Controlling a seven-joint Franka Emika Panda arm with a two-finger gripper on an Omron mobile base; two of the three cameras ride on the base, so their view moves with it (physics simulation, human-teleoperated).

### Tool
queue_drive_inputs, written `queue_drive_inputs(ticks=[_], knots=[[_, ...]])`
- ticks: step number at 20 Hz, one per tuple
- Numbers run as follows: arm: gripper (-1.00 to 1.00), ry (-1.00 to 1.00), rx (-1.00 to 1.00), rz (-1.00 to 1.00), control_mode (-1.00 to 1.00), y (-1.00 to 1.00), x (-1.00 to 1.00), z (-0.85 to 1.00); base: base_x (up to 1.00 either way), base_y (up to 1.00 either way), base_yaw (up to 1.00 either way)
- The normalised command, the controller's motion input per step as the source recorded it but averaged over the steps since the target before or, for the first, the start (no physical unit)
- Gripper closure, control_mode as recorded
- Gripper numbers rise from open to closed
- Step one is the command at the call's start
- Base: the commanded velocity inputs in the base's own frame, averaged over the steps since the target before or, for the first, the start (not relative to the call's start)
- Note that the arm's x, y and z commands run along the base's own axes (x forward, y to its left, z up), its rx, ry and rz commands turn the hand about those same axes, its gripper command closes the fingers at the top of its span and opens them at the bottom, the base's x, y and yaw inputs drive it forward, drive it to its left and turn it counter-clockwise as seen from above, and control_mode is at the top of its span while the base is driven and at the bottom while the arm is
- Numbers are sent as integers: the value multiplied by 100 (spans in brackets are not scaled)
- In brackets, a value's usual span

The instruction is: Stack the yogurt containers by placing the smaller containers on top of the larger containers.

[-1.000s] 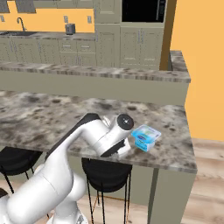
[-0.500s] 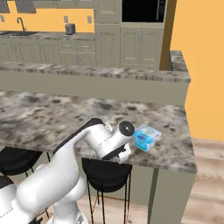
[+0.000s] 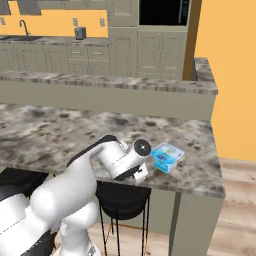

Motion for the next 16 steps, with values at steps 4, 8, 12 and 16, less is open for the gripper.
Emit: queue_drive_inputs(ticks=[4, 8, 12, 16], knots=[[-100, 0, 0, 0, -100, 1, 23, -14, 0, 0, 0], [-100, 0, 0, 0, -100, 0, 22, -12, 0, 0, 0], [-100, 0, 0, 0, -100, 0, 22, -9, 0, 0, 0], [-100, 0, 0, 0, -100, 0, 22, -2, 0, 0, 0]])
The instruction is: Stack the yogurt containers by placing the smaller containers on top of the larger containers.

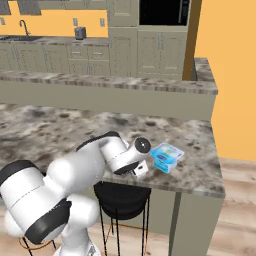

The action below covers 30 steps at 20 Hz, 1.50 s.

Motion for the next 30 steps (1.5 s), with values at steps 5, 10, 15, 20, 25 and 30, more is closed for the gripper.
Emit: queue_drive_inputs(ticks=[5, 10, 15, 20, 25, 30], knots=[[-100, 0, 0, 0, -100, 0, 16, -5, 0, 0, 0], [-100, 0, 0, 0, -100, 0, 12, -9, 0, 0, 0], [-100, 0, 0, 0, -100, 0, 10, -12, 0, 0, 0], [-100, 0, 0, 0, -100, 0, 10, -13, 0, 0, 0], [-100, 0, 1, 0, -100, 0, 11, -13, 0, 0, 0], [-100, 0, 2, 0, -100, 0, 7, -13, 0, 0, 0]])
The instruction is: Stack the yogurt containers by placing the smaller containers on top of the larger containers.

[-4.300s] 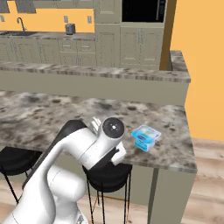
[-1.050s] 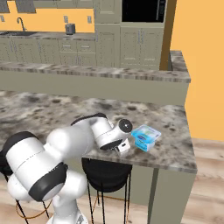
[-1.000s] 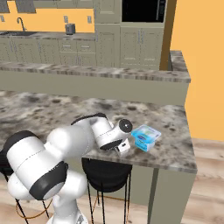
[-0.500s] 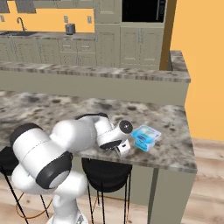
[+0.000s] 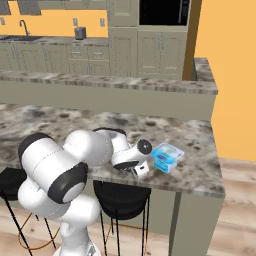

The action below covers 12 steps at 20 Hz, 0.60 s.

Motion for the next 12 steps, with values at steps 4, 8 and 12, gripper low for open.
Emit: queue_drive_inputs(ticks=[4, 8, 12], knots=[[-100, 0, 3, 0, -100, -2, 1, -11, 0, 0, 0], [-100, 0, 4, 0, -100, -6, 0, -11, 0, 0, 0], [-100, 0, 3, 0, -100, -2, 0, -10, 0, 0, 0]])
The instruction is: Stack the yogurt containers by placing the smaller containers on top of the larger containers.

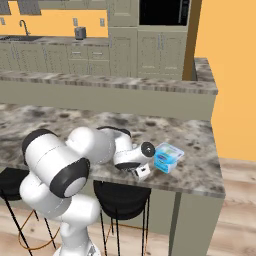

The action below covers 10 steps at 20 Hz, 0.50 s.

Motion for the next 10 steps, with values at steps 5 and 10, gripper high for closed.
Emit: queue_drive_inputs(ticks=[5, 10], knots=[[-100, 0, 1, 0, -100, 0, 6, -10, 0, 0, 0], [-100, 0, 0, 0, -100, 5, 24, -8, 0, 0, 0]])
